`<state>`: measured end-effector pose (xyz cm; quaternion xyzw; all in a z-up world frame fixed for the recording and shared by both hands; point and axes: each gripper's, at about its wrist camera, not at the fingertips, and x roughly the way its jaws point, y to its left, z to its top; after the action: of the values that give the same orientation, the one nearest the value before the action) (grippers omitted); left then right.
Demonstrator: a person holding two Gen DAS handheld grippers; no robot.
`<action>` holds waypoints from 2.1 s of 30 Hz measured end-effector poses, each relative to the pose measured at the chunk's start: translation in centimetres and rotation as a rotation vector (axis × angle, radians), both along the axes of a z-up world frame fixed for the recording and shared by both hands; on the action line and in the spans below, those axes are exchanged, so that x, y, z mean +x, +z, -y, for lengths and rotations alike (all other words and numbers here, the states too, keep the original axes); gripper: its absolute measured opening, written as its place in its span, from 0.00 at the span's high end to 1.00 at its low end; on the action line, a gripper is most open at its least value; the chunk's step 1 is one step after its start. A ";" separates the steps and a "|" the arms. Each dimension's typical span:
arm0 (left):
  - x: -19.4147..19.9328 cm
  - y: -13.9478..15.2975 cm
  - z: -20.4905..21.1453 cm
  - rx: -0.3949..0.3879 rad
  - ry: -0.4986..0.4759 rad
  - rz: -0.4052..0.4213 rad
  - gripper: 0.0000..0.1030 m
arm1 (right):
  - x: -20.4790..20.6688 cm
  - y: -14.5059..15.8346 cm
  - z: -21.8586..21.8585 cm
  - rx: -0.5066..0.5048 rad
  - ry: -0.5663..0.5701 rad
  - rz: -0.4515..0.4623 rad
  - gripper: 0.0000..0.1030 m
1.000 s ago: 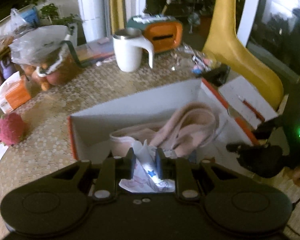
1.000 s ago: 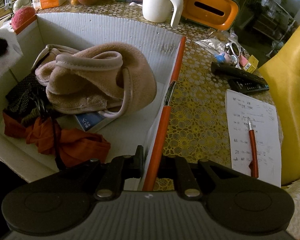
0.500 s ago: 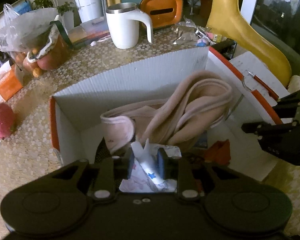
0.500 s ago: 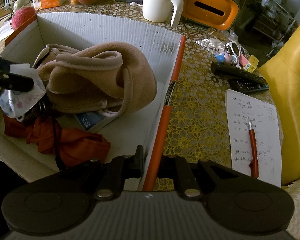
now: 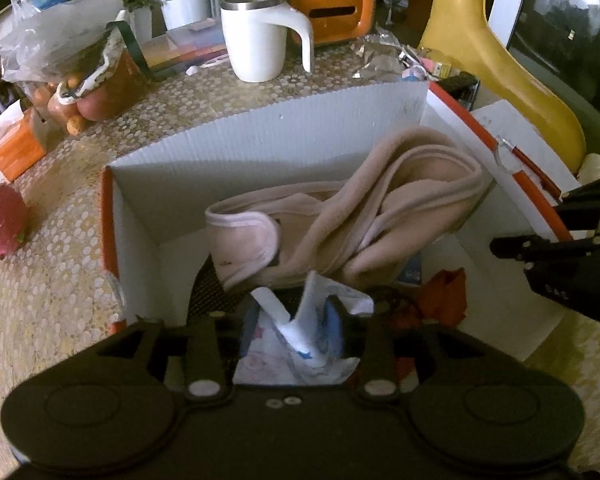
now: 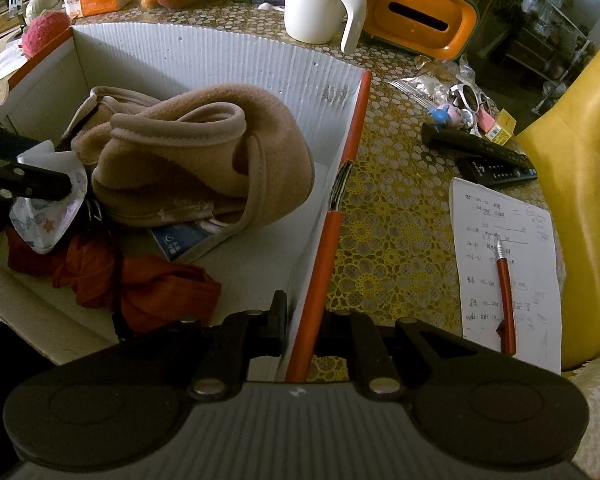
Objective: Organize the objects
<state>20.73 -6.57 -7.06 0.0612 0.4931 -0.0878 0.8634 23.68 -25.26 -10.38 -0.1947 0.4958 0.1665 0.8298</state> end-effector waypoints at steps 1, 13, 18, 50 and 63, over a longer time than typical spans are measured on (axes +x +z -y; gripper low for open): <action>-0.1 0.1 -0.1 -0.006 -0.001 0.003 0.59 | 0.0 0.0 0.0 0.000 0.000 0.000 0.89; -2.0 3.2 -1.8 -0.060 0.020 0.099 0.36 | -0.1 0.0 0.0 -0.002 0.000 0.002 0.89; -3.0 4.3 -2.5 -0.067 0.034 0.143 0.29 | -0.1 0.0 -0.1 -0.003 0.000 0.002 0.89; -7.3 4.5 -4.5 -0.100 0.142 0.198 0.01 | -1.9 2.5 0.5 0.030 -0.048 0.042 0.82; -9.7 5.8 -2.8 -0.080 0.120 0.252 0.01 | -7.4 8.1 3.3 0.192 -0.065 0.186 0.52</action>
<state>11.02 -3.73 -1.25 0.0078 0.3794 -0.0471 0.9240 16.32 -28.52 -2.31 -0.1129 0.4046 0.1673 0.8919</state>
